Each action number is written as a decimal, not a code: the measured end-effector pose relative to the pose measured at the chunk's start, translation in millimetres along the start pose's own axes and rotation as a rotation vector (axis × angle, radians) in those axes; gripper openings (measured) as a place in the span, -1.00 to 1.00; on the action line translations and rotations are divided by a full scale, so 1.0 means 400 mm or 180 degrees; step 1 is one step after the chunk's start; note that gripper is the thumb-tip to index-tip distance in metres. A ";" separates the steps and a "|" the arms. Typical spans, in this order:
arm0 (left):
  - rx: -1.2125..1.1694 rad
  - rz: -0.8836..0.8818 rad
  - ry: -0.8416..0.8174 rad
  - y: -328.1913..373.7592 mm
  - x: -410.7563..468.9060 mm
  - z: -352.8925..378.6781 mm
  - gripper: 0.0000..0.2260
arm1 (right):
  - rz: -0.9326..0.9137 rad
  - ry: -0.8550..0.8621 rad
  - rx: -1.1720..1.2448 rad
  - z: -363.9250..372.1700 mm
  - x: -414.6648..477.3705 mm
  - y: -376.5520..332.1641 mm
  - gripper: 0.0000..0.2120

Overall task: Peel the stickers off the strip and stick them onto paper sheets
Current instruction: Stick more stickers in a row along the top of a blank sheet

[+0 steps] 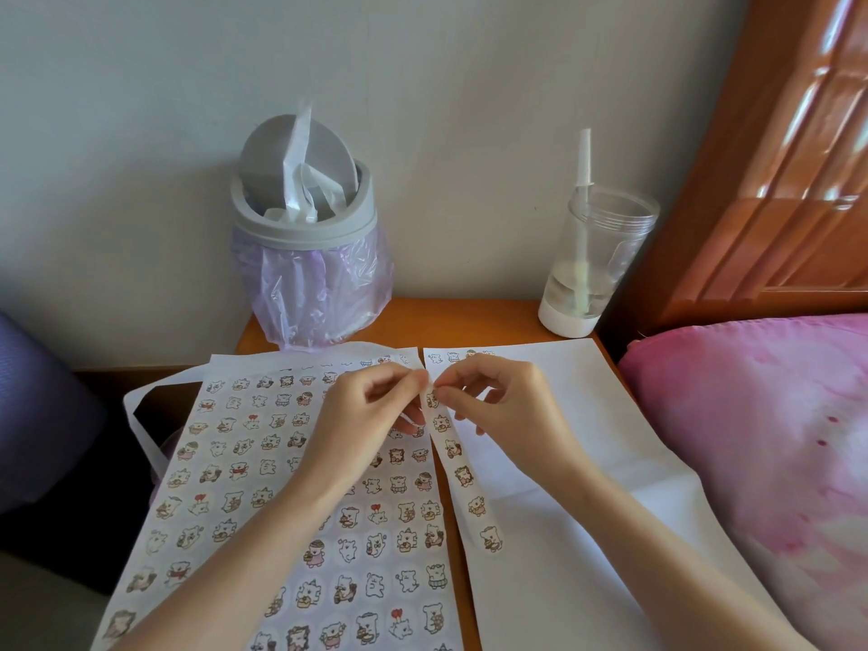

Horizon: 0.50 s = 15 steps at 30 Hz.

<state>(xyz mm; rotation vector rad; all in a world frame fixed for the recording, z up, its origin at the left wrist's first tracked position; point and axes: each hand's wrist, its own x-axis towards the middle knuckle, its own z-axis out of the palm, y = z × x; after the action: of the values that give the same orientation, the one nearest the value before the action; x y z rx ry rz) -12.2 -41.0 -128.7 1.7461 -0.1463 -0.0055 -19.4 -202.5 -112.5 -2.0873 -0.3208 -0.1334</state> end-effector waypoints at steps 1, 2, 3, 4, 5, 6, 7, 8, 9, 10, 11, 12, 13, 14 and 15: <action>0.0012 0.0005 -0.0013 -0.001 0.000 0.000 -0.84 | 0.0004 0.0032 -0.0027 0.001 -0.001 0.002 -0.86; 0.0022 0.0005 -0.0027 -0.001 0.001 0.000 -0.84 | -0.0001 0.0078 -0.0078 0.002 -0.002 0.003 -0.88; 0.0032 0.0002 -0.0036 -0.001 0.002 0.001 -0.84 | -0.0026 0.0124 -0.0138 0.002 -0.002 0.004 -0.89; 0.0042 -0.0006 -0.0040 -0.001 0.002 0.001 -0.84 | -0.0069 0.0157 -0.0211 0.002 -0.003 0.004 -0.91; 0.0061 -0.0021 -0.0034 -0.001 0.002 0.002 -0.84 | -0.0108 0.0161 -0.0294 0.002 -0.003 0.003 -0.92; 0.0076 -0.0044 -0.0018 -0.001 0.001 0.003 -0.84 | -0.0125 0.0134 -0.0366 0.003 -0.004 0.001 -0.92; 0.0078 -0.0072 0.0006 -0.001 0.000 0.004 -0.85 | -0.0120 0.0094 -0.0390 0.003 -0.005 0.000 -0.90; 0.0055 -0.0101 0.0034 0.000 -0.001 0.004 -0.85 | -0.0099 0.0053 -0.0334 0.001 -0.004 -0.002 -0.88; 0.0019 -0.0131 0.0062 0.001 -0.002 0.004 -0.86 | -0.0064 0.0023 -0.0209 -0.005 -0.003 -0.004 -0.86; -0.0014 -0.0165 0.0087 0.002 -0.003 0.004 -0.87 | -0.0021 0.0018 -0.0057 -0.017 0.001 -0.004 -0.85; -0.0018 -0.0199 0.0106 0.002 -0.003 0.003 -0.87 | 0.0035 0.0044 0.0090 -0.032 0.010 -0.001 -0.86; 0.0003 -0.0228 0.0112 0.002 -0.003 0.002 -0.88 | 0.0123 0.0090 0.0221 -0.052 0.022 0.006 -0.88; 0.0045 -0.0246 0.0097 0.001 -0.004 0.001 -0.88 | 0.0265 0.0134 0.0326 -0.076 0.038 0.017 -0.89; 0.0101 -0.0254 0.0063 0.000 -0.004 0.000 -0.87 | 0.0443 0.0149 0.0399 -0.099 0.056 0.033 -0.90; 0.0182 -0.0252 0.0018 -0.001 -0.005 0.000 -0.86 | 0.0626 0.0128 0.0398 -0.121 0.074 0.050 -0.91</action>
<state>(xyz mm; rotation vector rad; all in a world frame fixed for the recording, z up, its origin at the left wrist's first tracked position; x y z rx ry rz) -14.1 -40.6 -129.4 1.8078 -0.0736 -0.0547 16.4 -248.5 -97.6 -1.9770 -0.0959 -0.0364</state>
